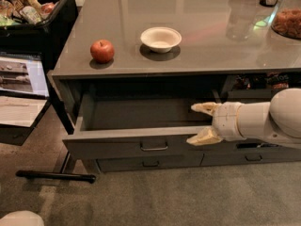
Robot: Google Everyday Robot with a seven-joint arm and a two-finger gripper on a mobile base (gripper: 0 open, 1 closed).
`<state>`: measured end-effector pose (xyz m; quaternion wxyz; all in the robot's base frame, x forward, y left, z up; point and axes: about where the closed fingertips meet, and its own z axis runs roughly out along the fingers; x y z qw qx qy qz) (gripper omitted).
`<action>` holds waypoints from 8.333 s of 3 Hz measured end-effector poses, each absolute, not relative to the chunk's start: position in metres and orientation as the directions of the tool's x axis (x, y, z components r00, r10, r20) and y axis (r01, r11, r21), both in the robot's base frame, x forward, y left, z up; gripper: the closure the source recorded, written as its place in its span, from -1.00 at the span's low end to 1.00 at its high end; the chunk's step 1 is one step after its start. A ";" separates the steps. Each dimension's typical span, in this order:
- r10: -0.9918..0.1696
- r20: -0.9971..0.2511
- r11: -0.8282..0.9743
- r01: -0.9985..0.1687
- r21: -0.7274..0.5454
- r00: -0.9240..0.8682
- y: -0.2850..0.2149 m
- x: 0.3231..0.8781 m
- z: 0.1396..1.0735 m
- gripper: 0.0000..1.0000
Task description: Close top drawer
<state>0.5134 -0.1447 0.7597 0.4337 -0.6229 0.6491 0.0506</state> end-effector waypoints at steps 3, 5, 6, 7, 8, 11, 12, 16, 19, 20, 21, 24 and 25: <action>-0.823 -0.562 0.248 -0.839 -0.485 0.082 -0.157 0.543 0.698 -1.00; -0.838 -0.542 0.280 -0.805 -0.523 0.061 -0.164 0.575 0.682 -0.62; -0.838 -0.542 0.297 -0.782 -0.548 0.062 -0.164 0.590 0.687 -0.16; -0.837 -0.543 0.308 -0.762 -0.570 0.067 -0.163 0.599 0.693 0.31; -0.837 -0.543 0.308 -0.762 -0.570 0.067 -0.163 0.598 0.693 0.77; -0.797 -0.601 0.441 -0.622 -0.647 0.059 -0.158 0.629 0.718 1.00; -0.795 -0.605 0.437 -0.652 -0.619 0.043 -0.162 0.620 0.712 1.00; -0.802 -0.597 0.290 -0.865 -0.409 0.014 -0.145 0.618 0.641 1.00; -0.800 -0.592 0.206 -0.885 -0.417 0.093 -0.112 0.646 0.637 1.00; -0.798 -0.592 0.186 -0.887 -0.423 0.115 -0.100 0.660 0.637 1.00; -0.797 -0.590 0.174 -0.886 -0.429 0.130 -0.090 0.674 0.636 1.00; -0.799 -0.588 0.190 -0.877 -0.441 0.123 -0.085 0.693 0.636 1.00; -0.811 -0.578 0.219 -0.871 -0.440 0.088 -0.093 0.694 0.633 1.00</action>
Offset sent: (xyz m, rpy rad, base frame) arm 0.0268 -0.0179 -0.0788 -0.1073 0.0336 -0.0923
